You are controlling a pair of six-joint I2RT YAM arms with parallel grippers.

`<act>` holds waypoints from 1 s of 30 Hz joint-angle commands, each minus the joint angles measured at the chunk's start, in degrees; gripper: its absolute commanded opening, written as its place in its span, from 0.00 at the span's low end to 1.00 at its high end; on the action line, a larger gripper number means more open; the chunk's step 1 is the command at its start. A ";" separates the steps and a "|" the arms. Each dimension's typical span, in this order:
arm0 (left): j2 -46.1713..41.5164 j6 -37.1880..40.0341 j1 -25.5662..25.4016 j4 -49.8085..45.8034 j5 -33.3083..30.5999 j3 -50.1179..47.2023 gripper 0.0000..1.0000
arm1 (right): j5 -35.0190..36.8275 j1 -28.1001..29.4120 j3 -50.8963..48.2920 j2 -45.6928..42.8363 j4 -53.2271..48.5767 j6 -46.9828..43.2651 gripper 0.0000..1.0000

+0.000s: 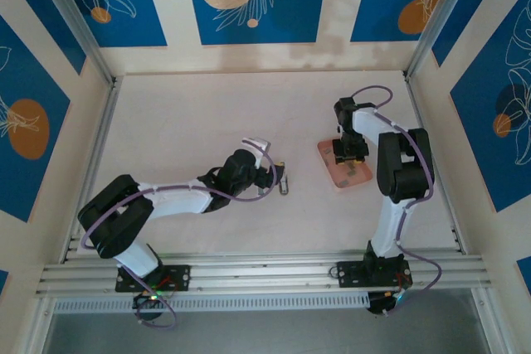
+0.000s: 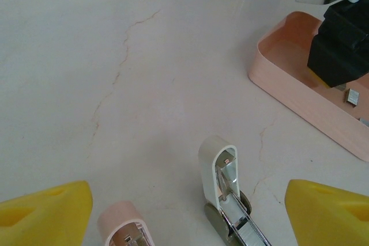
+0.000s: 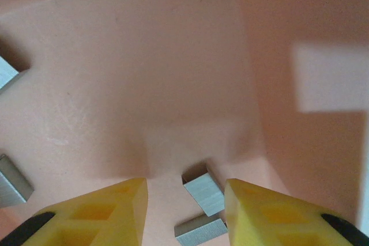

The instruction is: Load the staples into the stapler

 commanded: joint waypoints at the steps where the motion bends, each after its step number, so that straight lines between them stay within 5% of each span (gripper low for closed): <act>1: -0.03 0.94 -0.70 1.34 -1.11 0.56 0.87 | 1.65 0.34 2.02 1.45 -1.66 -0.18 0.40; 17: -0.35 2.65 -0.73 0.48 -1.67 0.63 0.87 | 0.49 0.65 3.17 4.48 -3.81 -0.53 0.40; 30: -0.52 2.61 -0.76 2.07 -1.41 -0.77 0.87 | -2.96 0.92 5.10 3.72 -6.14 -1.22 0.28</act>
